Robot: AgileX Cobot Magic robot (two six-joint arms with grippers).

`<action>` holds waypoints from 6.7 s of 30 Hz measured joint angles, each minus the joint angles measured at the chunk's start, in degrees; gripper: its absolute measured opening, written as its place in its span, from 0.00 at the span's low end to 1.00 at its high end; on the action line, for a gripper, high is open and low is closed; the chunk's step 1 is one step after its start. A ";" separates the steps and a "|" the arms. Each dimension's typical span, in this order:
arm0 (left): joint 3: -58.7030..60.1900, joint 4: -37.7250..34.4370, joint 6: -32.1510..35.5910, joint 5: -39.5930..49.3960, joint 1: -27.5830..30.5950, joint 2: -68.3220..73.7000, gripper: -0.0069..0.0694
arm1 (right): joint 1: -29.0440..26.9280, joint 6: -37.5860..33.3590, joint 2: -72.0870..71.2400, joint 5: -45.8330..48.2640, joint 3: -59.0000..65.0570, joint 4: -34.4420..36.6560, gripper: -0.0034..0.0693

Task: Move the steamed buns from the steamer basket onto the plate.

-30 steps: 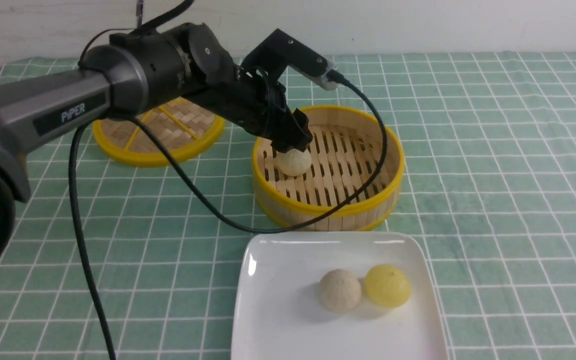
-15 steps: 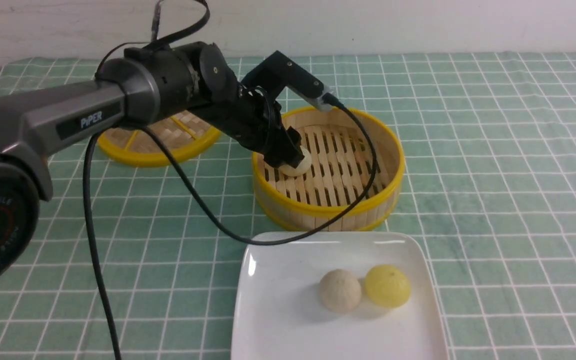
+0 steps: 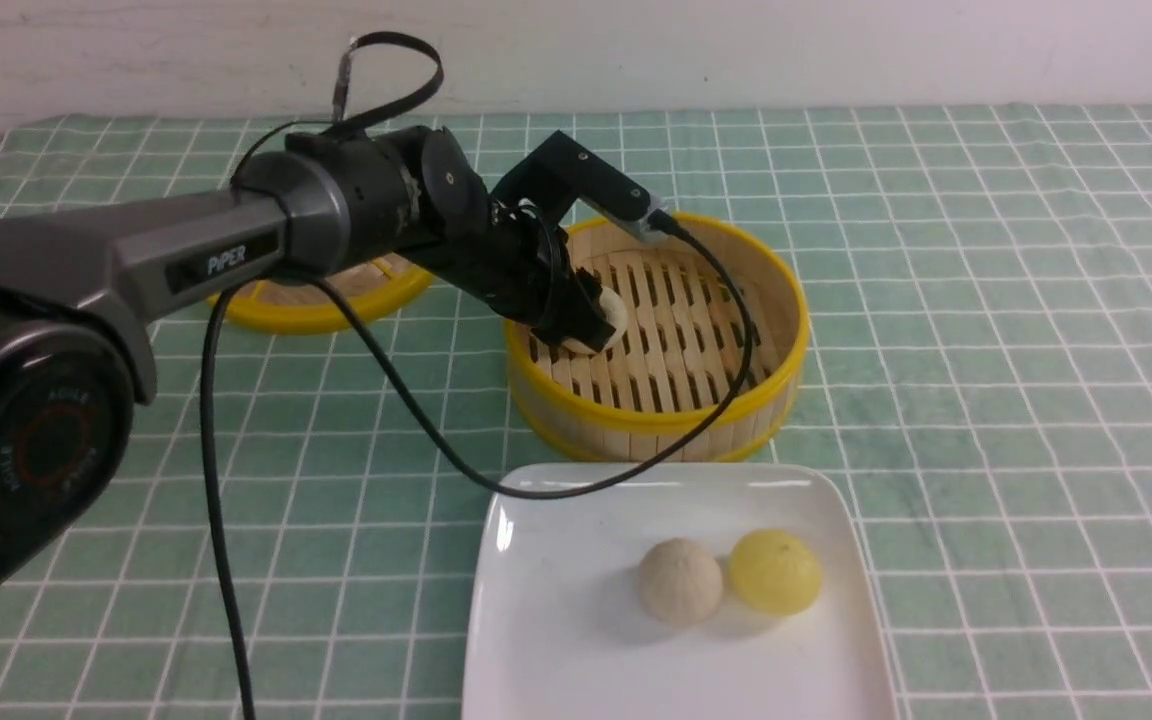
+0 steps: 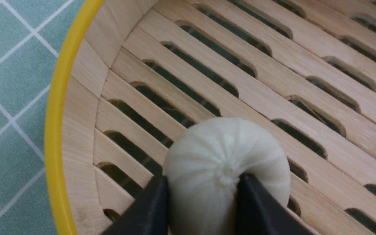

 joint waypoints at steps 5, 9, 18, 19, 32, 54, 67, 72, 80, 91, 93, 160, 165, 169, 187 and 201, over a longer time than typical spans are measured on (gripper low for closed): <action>-0.06 -0.14 0.00 0.77 0.00 -0.89 0.14 | 0.00 0.00 0.00 0.00 0.00 0.19 0.63; 0.09 0.36 0.00 3.66 0.00 -5.55 0.13 | 0.00 0.00 0.00 0.00 0.00 -0.26 0.63; 0.02 0.49 -1.32 7.84 0.18 -26.75 0.13 | 0.00 0.00 0.00 0.00 0.00 -0.26 0.63; 0.02 0.49 -2.12 8.73 0.26 -28.31 0.13 | 0.00 0.00 0.00 0.00 0.00 -0.26 0.63; 0.45 0.58 -14.86 42.09 0.53 -41.47 0.13 | 0.00 0.00 0.00 0.00 0.00 0.81 0.63; 36.53 -20.31 6.07 17.07 0.64 -31.01 0.13 | 0.00 0.00 0.07 -1.83 8.92 3.78 0.63; 36.53 -28.16 15.59 11.29 0.64 -19.80 0.13 | 0.00 1.21 0.07 -2.57 9.08 3.81 0.63; 36.47 -29.70 20.49 11.44 0.64 -19.87 0.16 | 0.00 1.35 0.02 -2.57 9.08 3.81 0.63; 32.09 -29.61 19.49 13.98 0.64 -22.57 0.59 | 0.00 1.35 0.02 -2.51 9.08 2.94 0.63; 26.89 -15.32 1.08 23.53 0.64 -27.90 0.74 | 0.00 1.42 0.02 -2.51 9.08 2.17 0.63; 26.82 -13.44 -0.12 23.91 0.64 -28.71 0.68 | 0.00 1.44 0.02 -2.55 9.08 2.17 0.63; 26.87 37.25 -46.29 7.35 0.64 -73.54 0.61 | 0.00 11.95 -51.70 -32.03 47.63 5.11 0.63; 26.87 36.38 -46.29 8.54 0.64 -73.54 0.60 | 0.00 11.95 -51.70 -36.50 54.22 3.04 0.63; 26.87 36.36 -46.29 8.78 0.64 -73.54 0.60 | 0.00 11.98 -51.64 -37.70 56.48 2.54 0.63; 26.87 36.24 -46.29 10.70 0.64 -70.44 0.60 | 0.00 11.98 -51.64 -28.13 57.64 0.19 0.04; 27.04 35.31 -46.29 9.06 0.64 -69.46 0.49 | 0.00 16.05 -51.64 -47.98 70.22 -1.46 0.03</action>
